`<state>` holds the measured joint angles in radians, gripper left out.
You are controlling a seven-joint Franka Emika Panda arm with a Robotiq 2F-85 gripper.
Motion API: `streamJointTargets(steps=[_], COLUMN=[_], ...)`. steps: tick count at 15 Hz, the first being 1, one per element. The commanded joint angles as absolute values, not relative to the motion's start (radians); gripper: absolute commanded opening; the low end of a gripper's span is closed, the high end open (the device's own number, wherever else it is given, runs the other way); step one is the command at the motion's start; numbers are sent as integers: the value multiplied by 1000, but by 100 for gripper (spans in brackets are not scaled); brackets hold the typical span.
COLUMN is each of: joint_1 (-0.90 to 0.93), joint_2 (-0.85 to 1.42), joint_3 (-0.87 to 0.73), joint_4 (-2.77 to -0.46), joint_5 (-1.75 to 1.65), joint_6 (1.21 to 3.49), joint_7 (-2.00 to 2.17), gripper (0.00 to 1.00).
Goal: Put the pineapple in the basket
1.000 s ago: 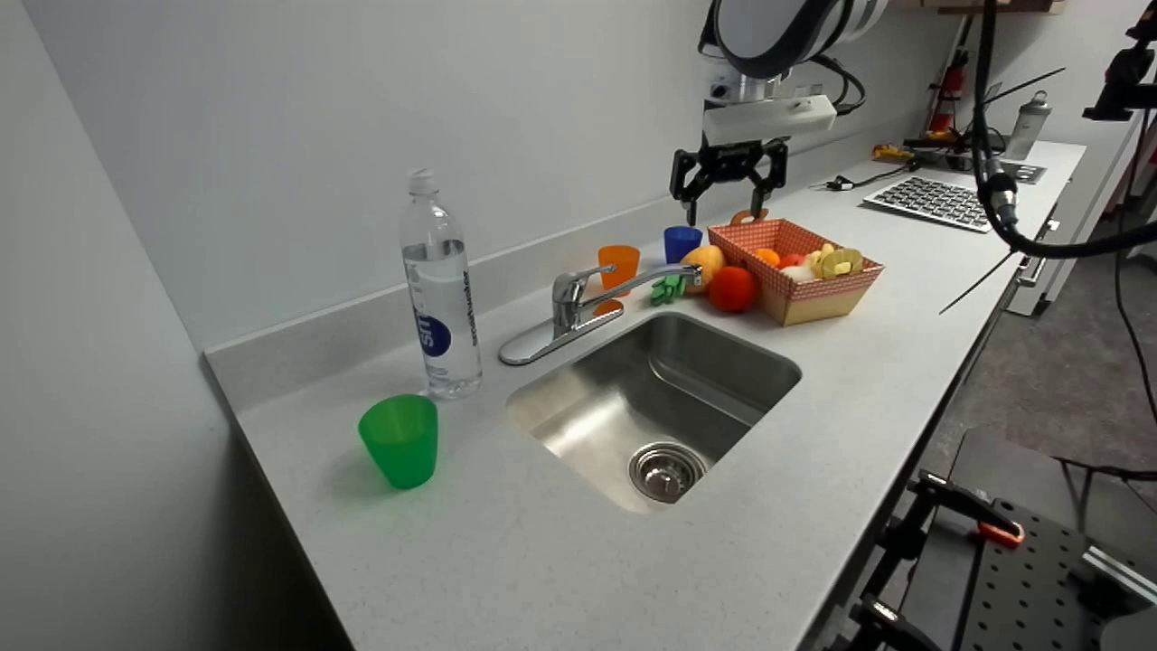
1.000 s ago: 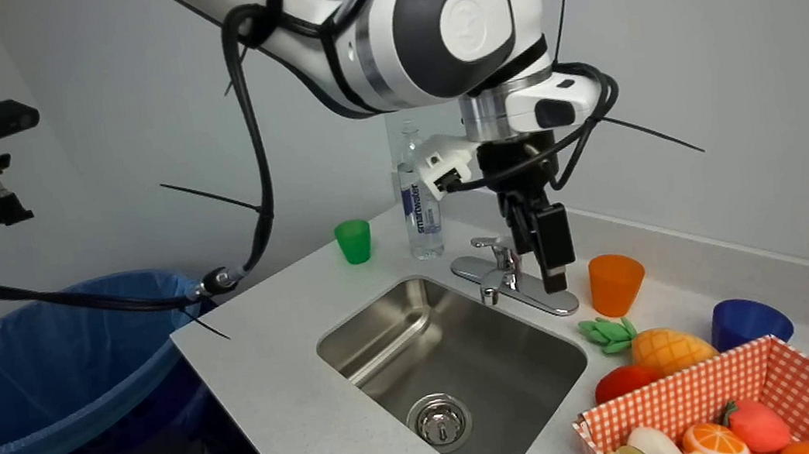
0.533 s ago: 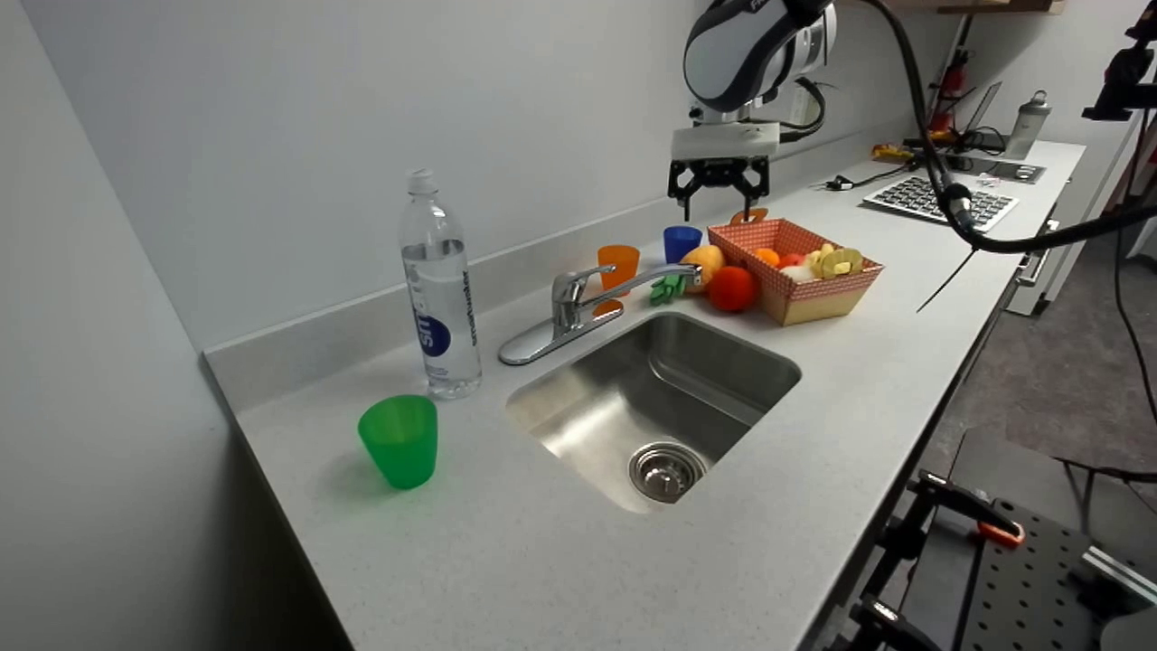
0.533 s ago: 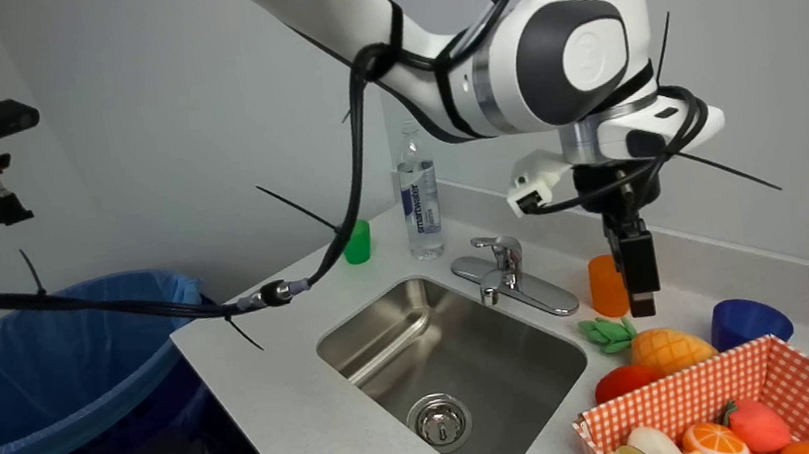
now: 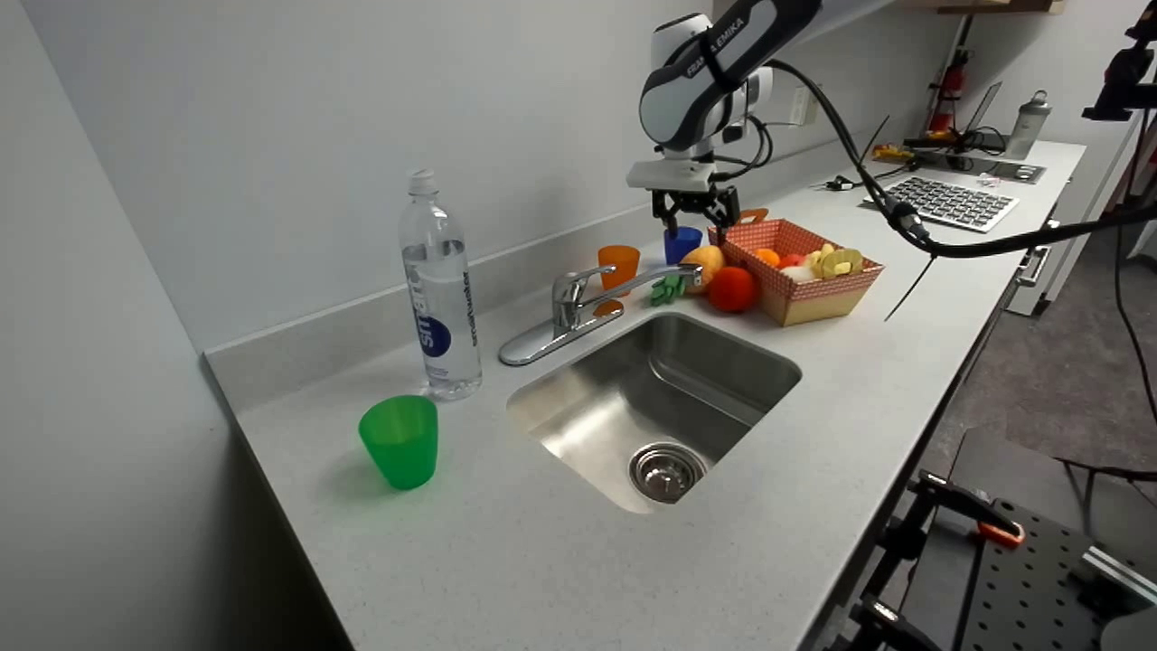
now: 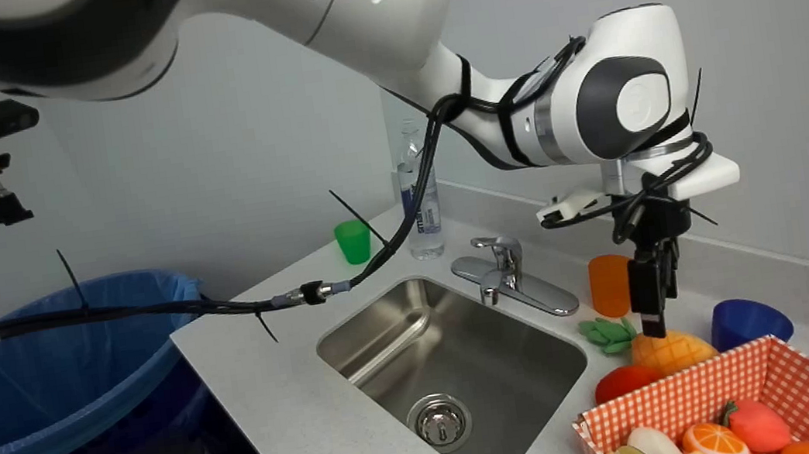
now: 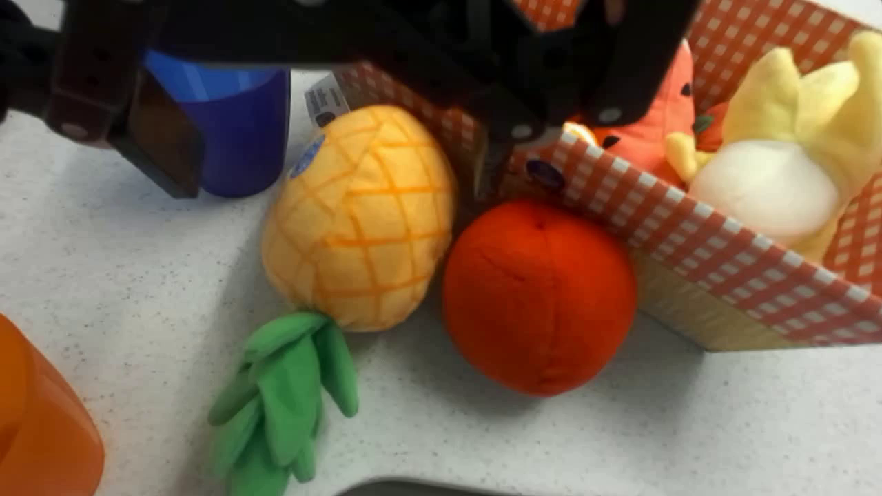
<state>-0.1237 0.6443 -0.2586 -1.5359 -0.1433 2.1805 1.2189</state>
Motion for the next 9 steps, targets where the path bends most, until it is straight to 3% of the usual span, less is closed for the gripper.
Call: streamJointTargets(steps=[1, 4, 5, 9], joint_1=[-123, -133, -135, -142], joint_2=[761, 804, 812, 837], joint_3=[-271, -268, -270, -272], joint_4=[-1362, -1303, -1292, -1265], joint_5=[-91, -85, -91, -102], joint_6=[2062, 2016, 2011, 2001], joint_7=[1314, 1336, 1334, 1315], gripper=[100, 100, 85, 98])
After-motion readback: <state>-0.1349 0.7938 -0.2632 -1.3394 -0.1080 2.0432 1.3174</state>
